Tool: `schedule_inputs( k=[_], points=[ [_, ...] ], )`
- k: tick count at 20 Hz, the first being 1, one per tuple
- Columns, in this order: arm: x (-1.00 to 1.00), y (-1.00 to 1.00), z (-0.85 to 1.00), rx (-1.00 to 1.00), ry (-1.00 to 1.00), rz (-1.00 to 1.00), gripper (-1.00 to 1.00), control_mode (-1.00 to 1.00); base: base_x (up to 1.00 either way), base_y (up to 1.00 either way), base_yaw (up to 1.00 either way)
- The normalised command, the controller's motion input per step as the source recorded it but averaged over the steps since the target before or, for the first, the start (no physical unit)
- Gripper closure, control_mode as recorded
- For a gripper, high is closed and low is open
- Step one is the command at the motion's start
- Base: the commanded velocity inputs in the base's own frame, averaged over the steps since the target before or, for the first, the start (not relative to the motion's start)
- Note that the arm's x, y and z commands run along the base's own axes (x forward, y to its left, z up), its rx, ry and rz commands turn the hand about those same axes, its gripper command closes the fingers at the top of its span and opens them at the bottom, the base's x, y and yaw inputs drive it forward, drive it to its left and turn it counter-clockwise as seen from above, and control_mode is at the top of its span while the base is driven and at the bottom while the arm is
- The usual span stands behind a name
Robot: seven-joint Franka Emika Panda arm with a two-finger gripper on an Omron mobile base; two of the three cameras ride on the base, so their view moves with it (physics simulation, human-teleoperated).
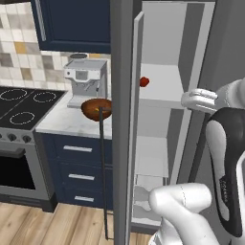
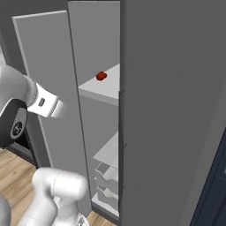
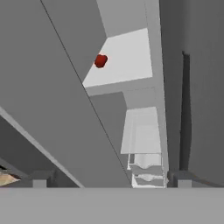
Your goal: Take the kiwi, bell pepper, and shrimp from the freezer and place them in the bowl on the counter.
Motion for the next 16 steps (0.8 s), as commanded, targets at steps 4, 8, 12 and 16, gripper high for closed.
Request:
schedule_inputs(
  k=[4, 8, 12, 16],
  points=[
    [0.70, 0.24, 0.56, 0.00, -0.01, 0.08, -1.00, -1.00, 0.00, 0.00, 0.00],
    [0.69, 0.09, 0.12, -0.01, 0.02, 0.00, -1.00, -1.00, 0.00, 0.00, 0.00],
    [0.48, 0.00, -0.30, -0.01, 0.00, 0.00, -1.00, -1.00, 0.00, 0.00, 0.00],
    [0.42, 0.00, -0.26, -0.01, -0.07, 0.00, -1.00, -1.00, 0.00, 0.00, 0.00]
  ],
)
